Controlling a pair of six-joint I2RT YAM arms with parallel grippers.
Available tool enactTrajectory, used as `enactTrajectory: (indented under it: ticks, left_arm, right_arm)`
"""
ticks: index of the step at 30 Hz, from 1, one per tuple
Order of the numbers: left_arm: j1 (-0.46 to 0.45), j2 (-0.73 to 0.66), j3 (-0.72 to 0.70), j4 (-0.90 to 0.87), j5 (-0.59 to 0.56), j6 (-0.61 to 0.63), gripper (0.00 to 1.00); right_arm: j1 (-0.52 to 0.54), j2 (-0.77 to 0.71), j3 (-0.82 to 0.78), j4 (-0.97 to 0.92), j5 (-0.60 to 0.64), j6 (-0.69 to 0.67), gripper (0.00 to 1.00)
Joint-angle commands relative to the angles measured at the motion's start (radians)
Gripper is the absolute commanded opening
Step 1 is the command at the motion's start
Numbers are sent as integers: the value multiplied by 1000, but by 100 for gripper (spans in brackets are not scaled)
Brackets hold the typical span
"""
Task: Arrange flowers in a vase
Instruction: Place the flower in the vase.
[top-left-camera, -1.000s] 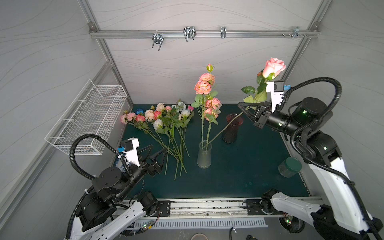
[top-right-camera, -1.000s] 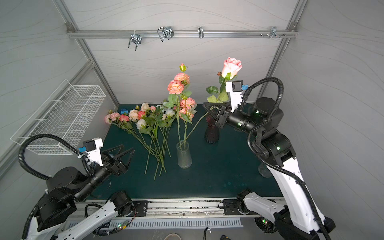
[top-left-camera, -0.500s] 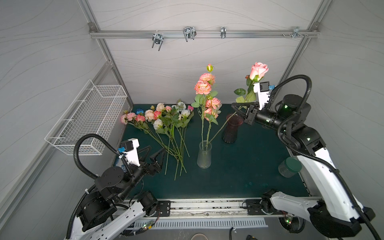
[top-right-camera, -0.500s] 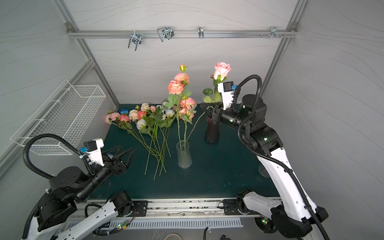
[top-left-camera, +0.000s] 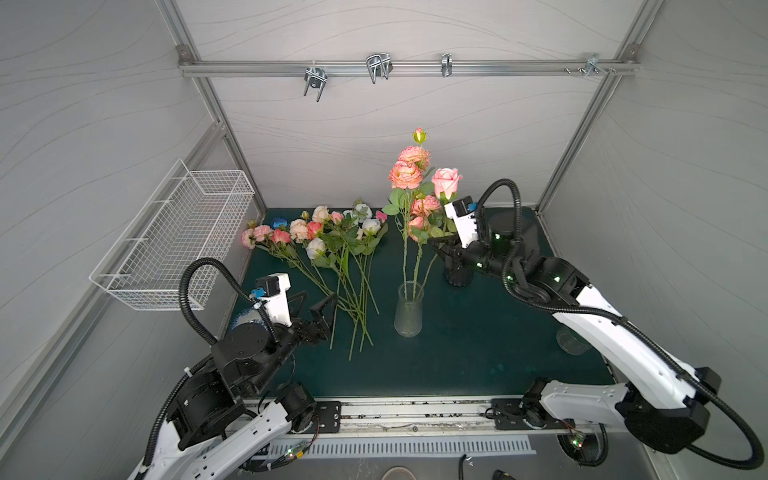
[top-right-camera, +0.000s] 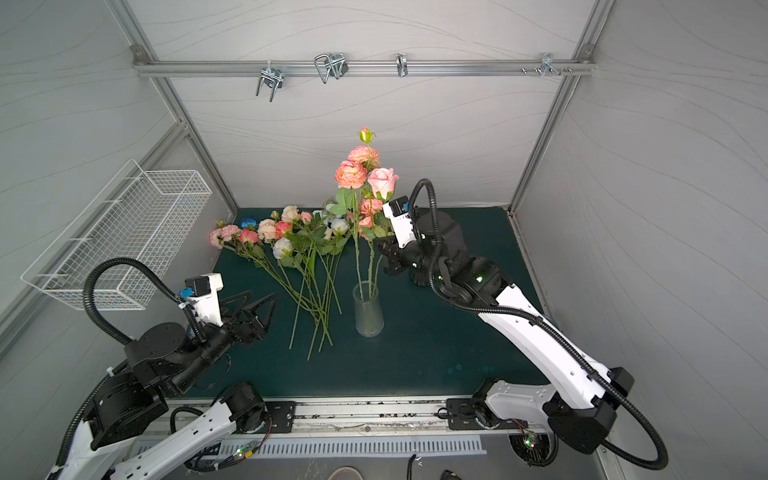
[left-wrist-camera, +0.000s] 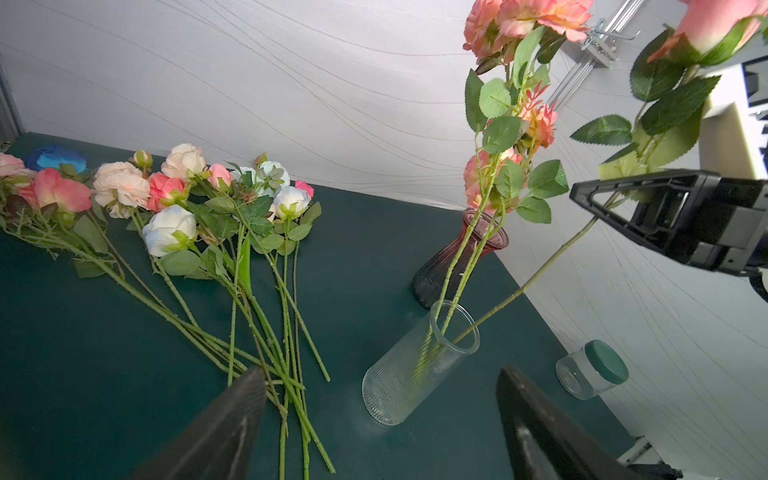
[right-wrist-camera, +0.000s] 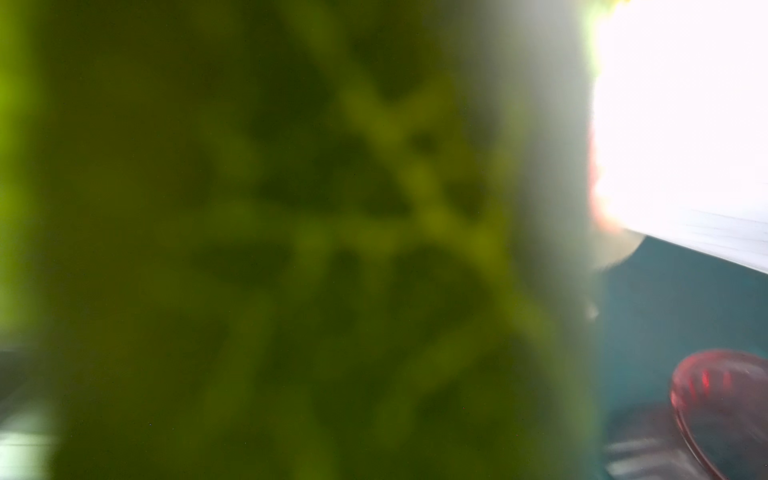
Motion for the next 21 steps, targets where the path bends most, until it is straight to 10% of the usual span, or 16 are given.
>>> enactTrajectory:
  ticks: [1, 4, 9, 17, 21]
  left_arm:
    - [-4, 24, 9, -14, -14, -27, 88]
    - [-3, 48, 19, -34, -11, -38, 86]
    - [-3, 69, 8, -49, -34, -64, 85]
    - [2, 152, -18, -90, -139, -123, 82]
    - [149, 255, -27, -104, -30, -190, 77]
  right_arm:
    - [60, 14, -39, -17, 144, -68, 19]
    - [103, -1, -73, -19, 179, -73, 53]
    - [113, -83, -144, 1, 195, -29, 81]
    - [111, -216, -236, 15, 202, 37, 85]
    - [111, -257, -255, 10, 193, 58, 86]
